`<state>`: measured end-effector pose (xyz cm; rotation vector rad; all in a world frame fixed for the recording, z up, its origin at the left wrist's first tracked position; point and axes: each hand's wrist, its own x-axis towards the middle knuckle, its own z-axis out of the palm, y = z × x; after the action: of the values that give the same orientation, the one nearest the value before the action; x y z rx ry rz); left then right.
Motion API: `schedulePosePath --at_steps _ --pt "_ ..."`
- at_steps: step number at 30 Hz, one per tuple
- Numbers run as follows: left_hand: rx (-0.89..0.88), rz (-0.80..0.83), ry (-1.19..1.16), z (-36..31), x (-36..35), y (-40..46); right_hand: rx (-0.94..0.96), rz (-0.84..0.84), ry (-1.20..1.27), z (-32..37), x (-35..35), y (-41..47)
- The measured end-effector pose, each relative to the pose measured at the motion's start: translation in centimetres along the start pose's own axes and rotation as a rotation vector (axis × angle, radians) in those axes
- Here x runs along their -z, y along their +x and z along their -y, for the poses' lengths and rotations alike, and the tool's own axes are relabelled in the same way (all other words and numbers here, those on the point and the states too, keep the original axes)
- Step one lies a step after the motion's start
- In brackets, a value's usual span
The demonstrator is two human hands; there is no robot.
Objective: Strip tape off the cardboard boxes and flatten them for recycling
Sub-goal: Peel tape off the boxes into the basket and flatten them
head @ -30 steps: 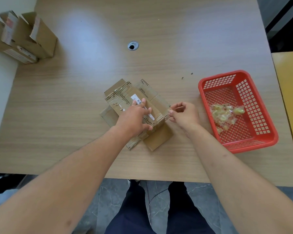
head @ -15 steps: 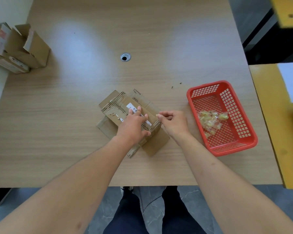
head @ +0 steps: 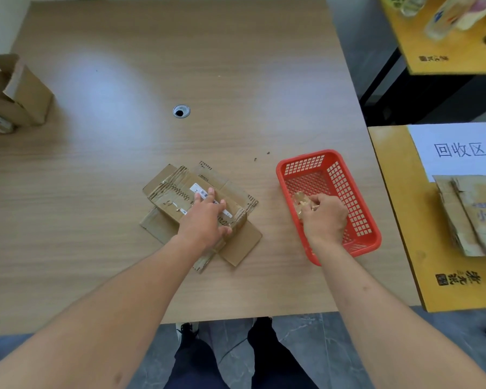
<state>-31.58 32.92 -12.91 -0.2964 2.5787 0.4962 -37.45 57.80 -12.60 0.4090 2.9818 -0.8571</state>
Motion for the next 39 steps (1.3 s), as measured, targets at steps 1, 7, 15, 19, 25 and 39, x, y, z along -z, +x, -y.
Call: schedulePosePath --at_steps 1,7,15,19,25,39 --pt "-0.002 0.001 0.002 -0.2 0.0 0.1 0.006 0.018 -0.034 -0.1 0.0 -0.2" --pt "-0.011 -0.001 0.011 -0.8 -0.2 0.0 0.099 -0.023 -0.076 0.4 0.3 -0.3" --pt "-0.04 -0.02 0.002 -0.9 -1.3 -0.6 0.13 -0.068 -0.077 1.7 0.6 0.3" --pt "-0.088 -0.006 -0.007 -0.9 -1.5 -1.0 0.409 -0.052 0.032 2.7 -0.3 -0.5" --pt "-0.136 0.062 0.075 0.5 -1.2 -1.9 0.4 -0.031 -0.036 2.6 -2.9 -0.9" --pt "-0.139 0.08 0.085 0.7 -1.5 -1.5 0.676 0.184 0.08 4.4 -2.6 -2.6"
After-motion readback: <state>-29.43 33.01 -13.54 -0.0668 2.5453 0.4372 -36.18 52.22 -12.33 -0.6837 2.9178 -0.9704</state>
